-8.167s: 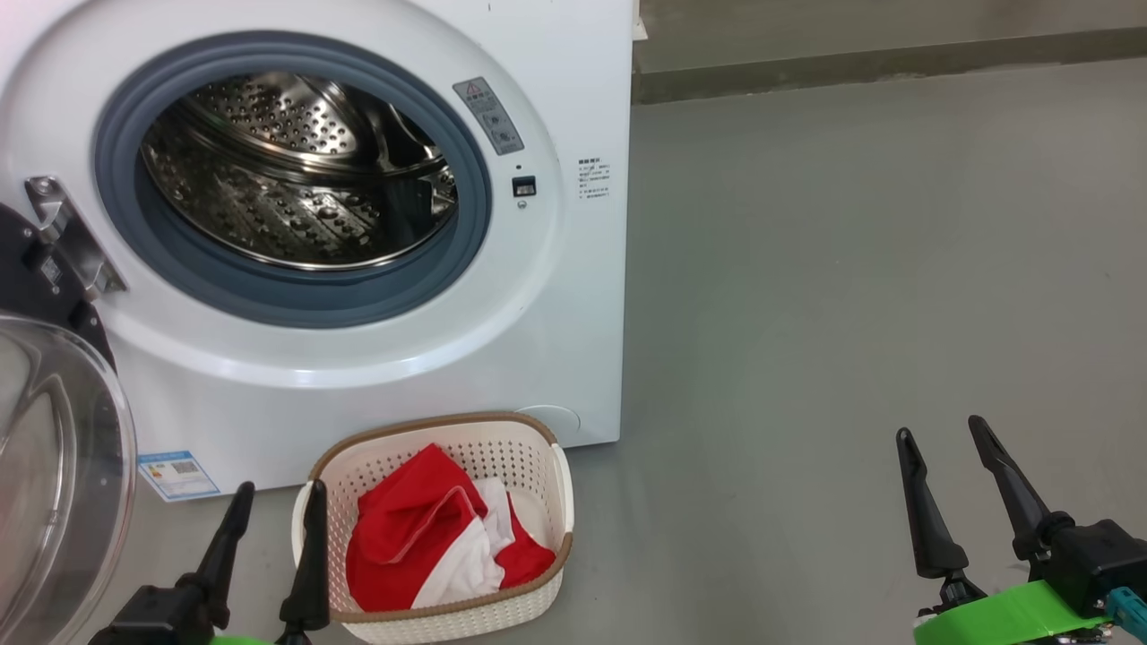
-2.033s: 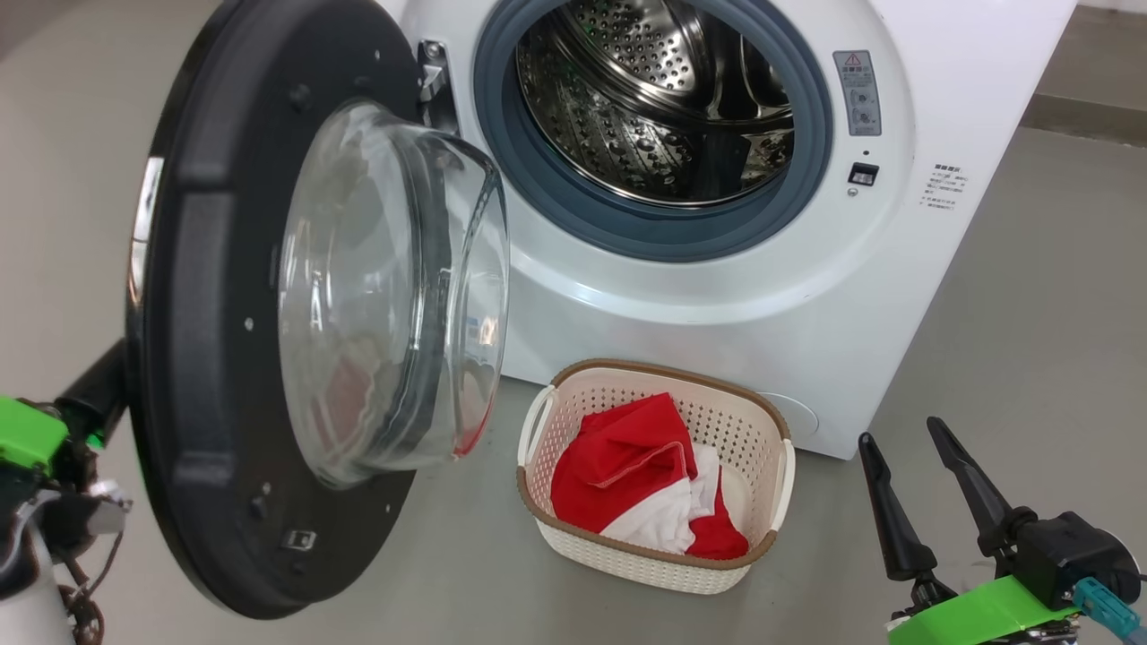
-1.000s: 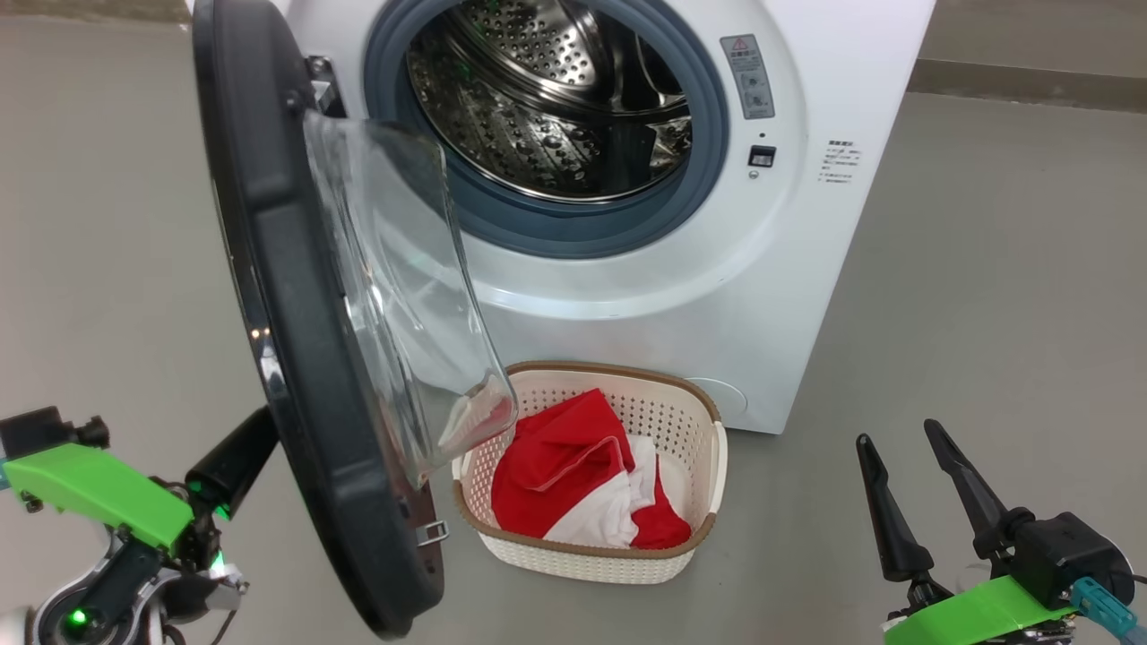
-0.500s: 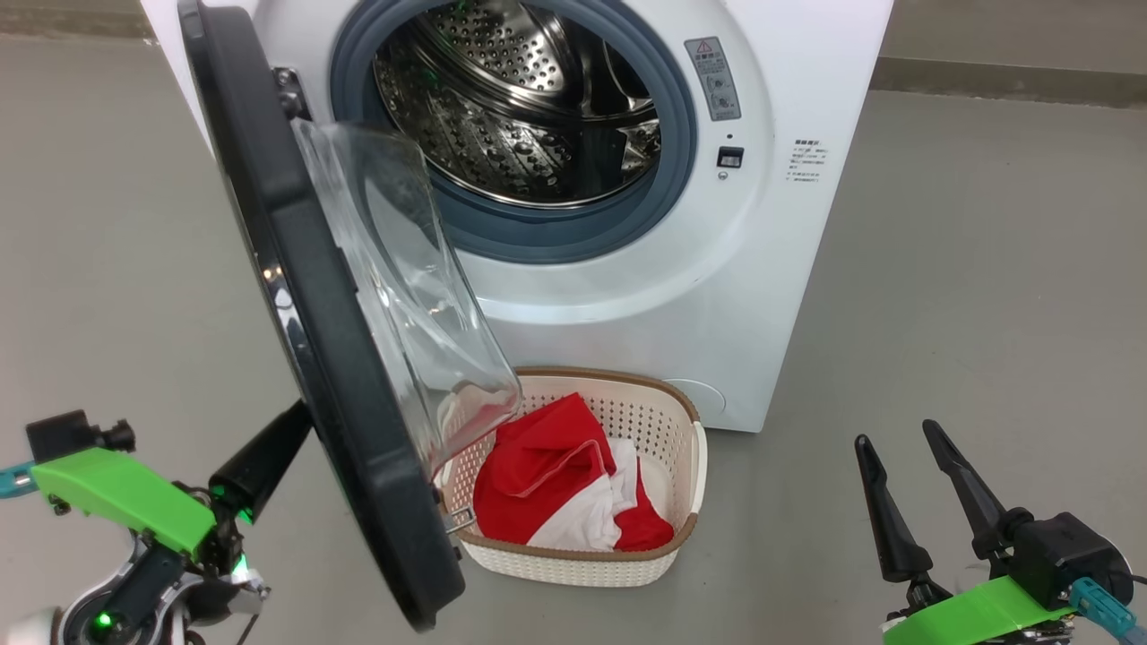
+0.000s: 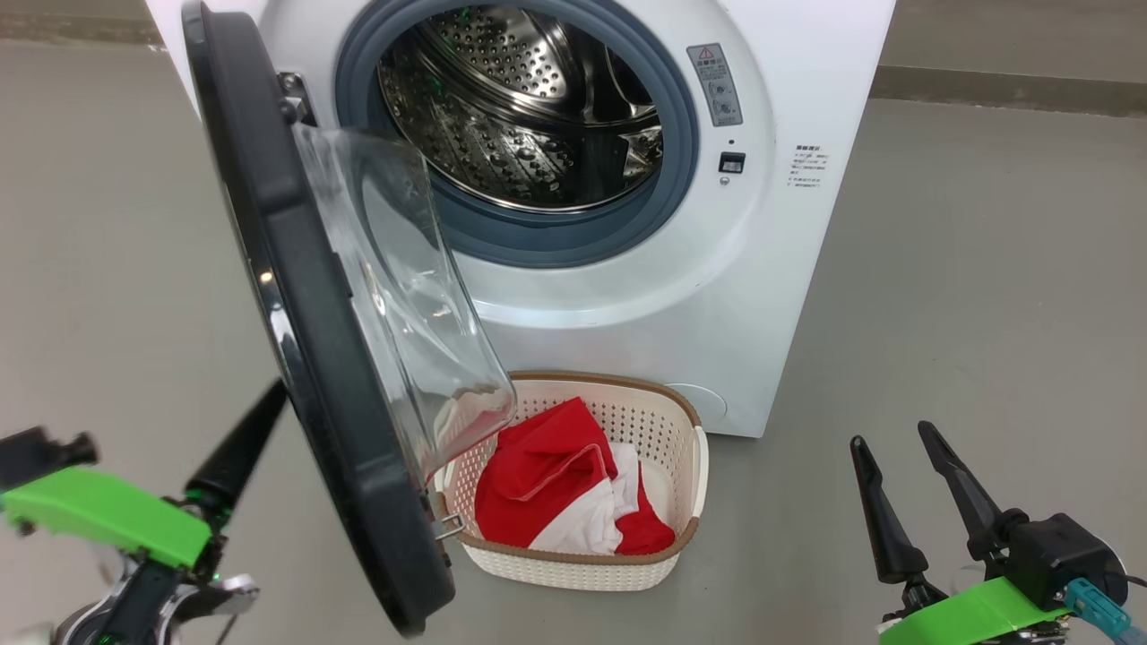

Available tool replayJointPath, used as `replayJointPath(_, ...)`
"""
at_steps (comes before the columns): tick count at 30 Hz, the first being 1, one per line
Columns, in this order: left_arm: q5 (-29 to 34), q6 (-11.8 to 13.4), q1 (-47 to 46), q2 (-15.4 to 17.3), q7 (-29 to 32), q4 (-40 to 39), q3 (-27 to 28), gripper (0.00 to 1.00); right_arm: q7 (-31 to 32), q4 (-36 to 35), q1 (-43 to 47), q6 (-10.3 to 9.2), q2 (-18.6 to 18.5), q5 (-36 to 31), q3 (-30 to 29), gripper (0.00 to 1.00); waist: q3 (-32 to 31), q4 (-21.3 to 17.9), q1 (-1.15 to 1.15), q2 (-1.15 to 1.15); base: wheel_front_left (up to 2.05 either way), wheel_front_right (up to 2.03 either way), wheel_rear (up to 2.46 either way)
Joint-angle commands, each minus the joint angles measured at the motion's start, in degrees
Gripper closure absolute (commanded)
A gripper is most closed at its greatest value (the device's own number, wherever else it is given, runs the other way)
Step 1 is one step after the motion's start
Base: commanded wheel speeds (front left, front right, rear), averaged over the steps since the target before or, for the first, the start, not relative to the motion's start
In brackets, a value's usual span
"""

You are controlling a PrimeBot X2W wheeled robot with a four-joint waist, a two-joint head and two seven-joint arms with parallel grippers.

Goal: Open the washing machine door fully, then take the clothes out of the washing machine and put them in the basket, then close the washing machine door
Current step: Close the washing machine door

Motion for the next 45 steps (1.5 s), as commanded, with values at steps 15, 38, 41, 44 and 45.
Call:
replayJointPath(15,31.81,-7.75,8.64,9.72,-33.00,-0.58,-5.07,0.00,-0.37,-1.19,-1.88,0.36,-0.06,0.61,1.35,0.00,-0.37,0.05,0.00,0.00,0.00,0.00,0.00)
replayJointPath(38,58.06,-7.74,14.28,4.35,-48.17,3.57,-4.08,0.00,-0.37,-0.82,-2.21,0.36,0.62,0.37,0.56,0.00,-0.29,-0.26,0.00,0.00,0.00,0.00,0.00)
replayJointPath(41,57.80,-7.81,14.73,3.26,-48.17,3.87,-3.00,0.00,-0.37,-0.81,-2.14,0.36,0.69,0.34,0.38,0.00,-0.41,-0.08,0.00,0.00,0.00,0.00,0.00)
replayJointPath(44,58.18,-7.85,14.97,2.87,-48.18,4.24,-2.78,0.00,-0.37,-0.80,-2.08,0.36,0.75,0.29,0.35,0.00,-0.51,0.19,0.00,0.00,0.00,0.00,0.00)
replayJointPath(45,58.28,-7.86,15.00,2.82,-48.18,4.35,-2.82,0.00,-0.37,-0.80,-2.07,0.36,0.77,0.28,0.39,0.00,-0.53,0.27,0.00,0.00,0.00,0.00,0.00)
